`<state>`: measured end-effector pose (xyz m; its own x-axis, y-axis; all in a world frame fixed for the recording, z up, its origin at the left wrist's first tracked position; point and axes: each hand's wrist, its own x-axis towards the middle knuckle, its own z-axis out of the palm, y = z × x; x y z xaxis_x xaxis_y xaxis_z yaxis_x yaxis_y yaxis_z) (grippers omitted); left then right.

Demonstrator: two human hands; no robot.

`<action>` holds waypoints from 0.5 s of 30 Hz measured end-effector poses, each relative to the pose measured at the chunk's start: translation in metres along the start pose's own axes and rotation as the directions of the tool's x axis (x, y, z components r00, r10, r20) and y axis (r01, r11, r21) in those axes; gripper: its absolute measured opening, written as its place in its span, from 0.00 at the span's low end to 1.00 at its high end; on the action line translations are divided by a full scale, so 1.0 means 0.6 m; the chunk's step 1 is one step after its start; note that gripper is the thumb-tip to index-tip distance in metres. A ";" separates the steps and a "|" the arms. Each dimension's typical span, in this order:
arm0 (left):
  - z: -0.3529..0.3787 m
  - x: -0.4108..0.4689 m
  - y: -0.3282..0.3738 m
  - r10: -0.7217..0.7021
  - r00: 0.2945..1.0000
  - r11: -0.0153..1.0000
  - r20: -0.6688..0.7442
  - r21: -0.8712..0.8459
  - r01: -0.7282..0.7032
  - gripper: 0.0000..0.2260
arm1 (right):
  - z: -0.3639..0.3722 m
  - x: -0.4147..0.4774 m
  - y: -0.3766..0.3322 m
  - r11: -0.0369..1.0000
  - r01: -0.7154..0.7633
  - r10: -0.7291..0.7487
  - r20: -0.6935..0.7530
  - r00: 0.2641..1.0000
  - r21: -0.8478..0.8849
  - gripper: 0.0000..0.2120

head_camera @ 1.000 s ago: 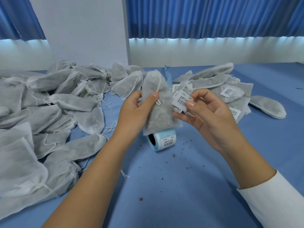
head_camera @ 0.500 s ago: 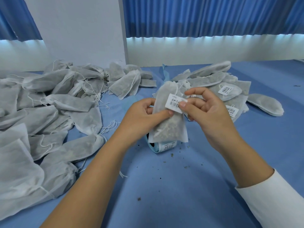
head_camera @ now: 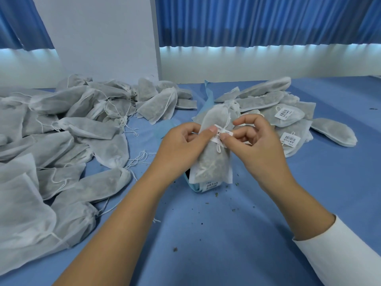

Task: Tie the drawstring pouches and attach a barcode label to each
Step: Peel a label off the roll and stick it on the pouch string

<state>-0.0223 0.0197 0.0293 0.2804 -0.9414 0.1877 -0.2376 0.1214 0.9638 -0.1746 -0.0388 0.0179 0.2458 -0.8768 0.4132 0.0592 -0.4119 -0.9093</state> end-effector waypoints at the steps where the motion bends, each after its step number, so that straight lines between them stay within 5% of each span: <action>1: 0.002 -0.001 0.000 0.003 1.000 1.000 -0.020 0.000 -0.003 0.13 | 0.002 -0.001 0.000 1.000 0.009 -0.010 -0.022 1.000 -0.024 0.15; 5: 0.006 -0.001 -0.001 0.015 0.999 1.000 -0.050 0.023 -0.014 0.11 | 0.005 -0.006 0.002 0.984 0.058 -0.080 -0.127 0.989 -0.168 0.16; 7: 0.004 0.000 0.000 0.016 0.999 1.000 -0.046 -0.002 -0.016 0.10 | -0.002 0.001 0.000 0.992 -0.055 0.041 -0.125 0.991 -0.109 0.15; 11: 0.002 -0.002 0.005 -0.003 1.000 0.995 0.016 -0.100 0.004 0.11 | -0.015 0.010 -0.007 0.892 -0.420 0.388 0.191 0.902 0.167 0.09; 15: -0.003 0.000 0.006 -0.036 0.997 0.993 0.064 -0.109 0.043 0.12 | -0.015 0.011 -0.004 0.827 -0.476 0.405 0.270 0.873 0.299 0.11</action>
<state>-0.0214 0.0206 0.0329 0.2284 -0.9634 0.1406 -0.1223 0.1149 0.9858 -0.1816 -0.0460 0.0231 0.5002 -0.8657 -0.0207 0.2214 0.1509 -0.9634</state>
